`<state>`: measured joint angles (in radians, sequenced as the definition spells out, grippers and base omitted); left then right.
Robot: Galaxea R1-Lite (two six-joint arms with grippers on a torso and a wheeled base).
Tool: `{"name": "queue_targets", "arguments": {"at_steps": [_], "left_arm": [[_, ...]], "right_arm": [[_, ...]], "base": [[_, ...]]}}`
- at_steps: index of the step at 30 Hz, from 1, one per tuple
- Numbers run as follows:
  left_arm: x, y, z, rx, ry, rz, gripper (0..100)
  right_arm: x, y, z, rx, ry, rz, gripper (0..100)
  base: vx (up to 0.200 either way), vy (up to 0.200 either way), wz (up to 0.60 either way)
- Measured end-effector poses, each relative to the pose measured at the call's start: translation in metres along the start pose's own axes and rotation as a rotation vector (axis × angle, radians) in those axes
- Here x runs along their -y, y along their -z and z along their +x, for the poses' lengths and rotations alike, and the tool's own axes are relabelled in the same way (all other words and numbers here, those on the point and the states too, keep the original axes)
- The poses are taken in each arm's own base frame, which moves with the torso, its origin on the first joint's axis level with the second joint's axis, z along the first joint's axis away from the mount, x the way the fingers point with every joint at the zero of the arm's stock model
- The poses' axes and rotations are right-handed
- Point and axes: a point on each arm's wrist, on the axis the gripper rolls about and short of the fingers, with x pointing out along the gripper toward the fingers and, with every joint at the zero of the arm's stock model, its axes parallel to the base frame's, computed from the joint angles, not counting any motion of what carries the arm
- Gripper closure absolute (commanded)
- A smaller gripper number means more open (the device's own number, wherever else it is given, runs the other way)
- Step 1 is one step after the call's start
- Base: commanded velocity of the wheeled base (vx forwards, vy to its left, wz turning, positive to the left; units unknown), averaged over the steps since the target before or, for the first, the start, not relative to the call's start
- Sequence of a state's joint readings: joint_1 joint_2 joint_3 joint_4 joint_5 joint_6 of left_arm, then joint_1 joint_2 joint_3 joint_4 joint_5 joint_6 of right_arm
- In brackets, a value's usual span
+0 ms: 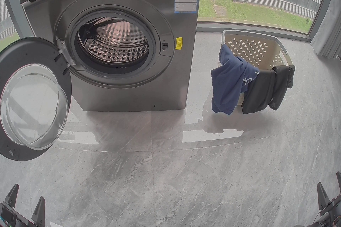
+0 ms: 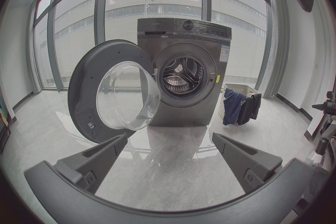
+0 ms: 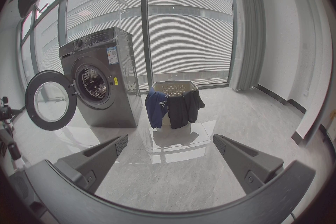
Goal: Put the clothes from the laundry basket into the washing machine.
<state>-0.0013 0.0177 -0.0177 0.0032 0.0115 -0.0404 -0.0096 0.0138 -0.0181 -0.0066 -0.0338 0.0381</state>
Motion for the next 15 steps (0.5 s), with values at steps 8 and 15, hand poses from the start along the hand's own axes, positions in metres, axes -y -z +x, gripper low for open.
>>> {"name": "queue_targets", "arguments": {"at_steps": [8, 15], "left_arm": [[0.0000, 0.0000, 0.0000, 0.000, 0.000, 0.001, 0], [0.0000, 0.0000, 0.0000, 0.000, 0.000, 0.002, 0]], "right_arm": [[-0.0010, 0.0001, 0.0011, -0.017, -0.034, -0.045, 0], [-0.0010, 0.0004, 0.0003, -0.008, -0.049, -0.046, 0]], "base": [[0.000, -0.125, 0.00], [0.000, -0.200, 0.00]]}}
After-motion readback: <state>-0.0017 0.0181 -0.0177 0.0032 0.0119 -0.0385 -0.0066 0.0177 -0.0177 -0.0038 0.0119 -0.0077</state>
